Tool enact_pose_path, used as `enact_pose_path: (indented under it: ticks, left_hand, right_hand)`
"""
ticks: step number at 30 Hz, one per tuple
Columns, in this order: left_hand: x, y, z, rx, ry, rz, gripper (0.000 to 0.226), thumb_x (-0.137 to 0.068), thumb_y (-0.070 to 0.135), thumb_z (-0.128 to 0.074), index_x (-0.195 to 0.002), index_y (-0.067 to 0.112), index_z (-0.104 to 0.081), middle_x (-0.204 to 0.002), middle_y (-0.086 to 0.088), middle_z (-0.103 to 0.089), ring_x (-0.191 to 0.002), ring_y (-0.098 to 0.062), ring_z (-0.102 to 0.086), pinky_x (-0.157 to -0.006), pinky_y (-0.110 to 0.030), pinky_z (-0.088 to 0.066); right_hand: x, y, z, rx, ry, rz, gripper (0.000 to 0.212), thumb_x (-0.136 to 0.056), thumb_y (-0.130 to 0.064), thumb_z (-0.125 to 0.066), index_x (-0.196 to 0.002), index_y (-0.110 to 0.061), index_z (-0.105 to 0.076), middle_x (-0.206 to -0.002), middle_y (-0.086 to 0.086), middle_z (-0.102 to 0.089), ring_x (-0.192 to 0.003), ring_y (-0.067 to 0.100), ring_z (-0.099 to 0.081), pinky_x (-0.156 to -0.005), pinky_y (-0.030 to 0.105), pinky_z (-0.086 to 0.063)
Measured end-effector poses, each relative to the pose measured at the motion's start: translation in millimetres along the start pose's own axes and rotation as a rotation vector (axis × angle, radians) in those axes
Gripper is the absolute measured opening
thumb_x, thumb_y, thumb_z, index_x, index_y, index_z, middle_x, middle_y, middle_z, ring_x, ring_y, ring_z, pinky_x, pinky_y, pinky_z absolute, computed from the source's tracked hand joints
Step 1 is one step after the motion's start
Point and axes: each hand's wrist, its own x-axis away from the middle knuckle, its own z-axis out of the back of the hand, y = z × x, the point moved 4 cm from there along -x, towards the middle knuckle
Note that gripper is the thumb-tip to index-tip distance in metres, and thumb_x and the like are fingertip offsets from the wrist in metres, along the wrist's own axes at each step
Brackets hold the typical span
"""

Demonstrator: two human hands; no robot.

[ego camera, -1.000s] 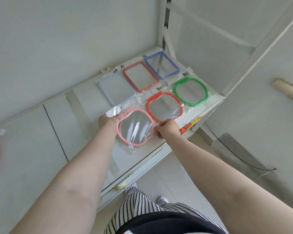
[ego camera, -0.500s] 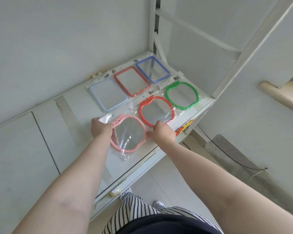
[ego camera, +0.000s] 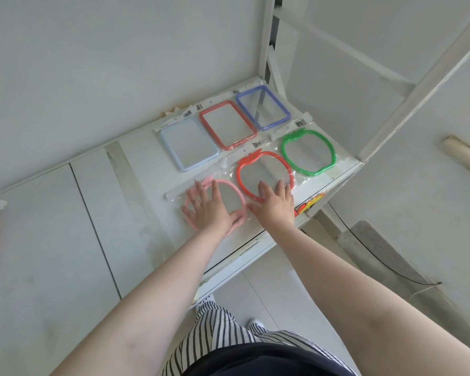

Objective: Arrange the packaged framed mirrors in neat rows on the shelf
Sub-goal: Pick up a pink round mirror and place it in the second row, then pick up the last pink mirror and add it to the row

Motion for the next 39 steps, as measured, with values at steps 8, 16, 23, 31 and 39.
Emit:
enact_pose_path:
  ticks: [8,16,23,31,39]
  left_hand:
    - [-8,-5,2,-0.062,-0.001,-0.055,0.11,-0.072,0.065,-0.065,-0.152,0.031,0.003,-0.161,-0.004,0.018,-0.149,-0.033,0.015,-0.116,-0.06,-0.001]
    - [-7,-3,3,-0.064,-0.008,-0.057,0.111,-0.072,0.064,-0.065,-0.152,0.03,0.003,-0.161,-0.005,0.018,-0.148,-0.034,0.015,-0.116,-0.061,0.0]
    - [-5,-3,4,-0.055,-0.009,-0.062,0.111,-0.072,0.064,-0.066,-0.153,0.029,0.003,-0.161,-0.006,0.017,-0.148,-0.035,0.014,-0.116,-0.061,0.0]
    - [0,-2,13,-0.012,0.079,-0.095,0.089,-0.077,0.052,-0.066,-0.15,0.026,-0.022,-0.162,-0.009,-0.003,-0.15,-0.03,0.0,-0.118,-0.054,-0.003]
    - [34,-12,37,0.036,0.261,-0.219,0.04,-0.088,0.019,-0.056,-0.128,0.02,-0.056,-0.13,-0.004,-0.06,-0.123,-0.026,-0.052,-0.102,-0.033,-0.04]
  right_hand:
    - [2,1,-3,0.01,-0.048,-0.013,0.069,-0.087,-0.053,-0.057,-0.147,-0.037,-0.028,-0.162,0.013,0.0,-0.15,0.033,0.005,-0.122,0.044,-0.009]
    - [3,-2,-6,0.012,-0.047,-0.034,0.068,-0.09,-0.05,-0.056,-0.148,-0.036,-0.025,-0.162,0.013,0.002,-0.15,0.033,0.006,-0.122,0.045,-0.009]
    - [3,-2,-6,0.003,-0.045,-0.04,0.067,-0.09,-0.049,-0.056,-0.148,-0.035,-0.025,-0.162,0.013,0.002,-0.15,0.034,0.007,-0.122,0.045,-0.009]
    - [8,-4,5,-0.007,0.03,-0.001,0.059,-0.092,-0.046,-0.055,-0.144,-0.028,-0.036,-0.16,0.013,-0.015,-0.149,0.033,-0.009,-0.119,0.045,-0.015]
    - [29,-19,15,0.006,0.034,0.168,0.039,-0.09,-0.022,-0.058,-0.129,-0.018,-0.053,-0.127,0.006,-0.054,-0.119,0.028,-0.051,-0.086,0.038,-0.051]
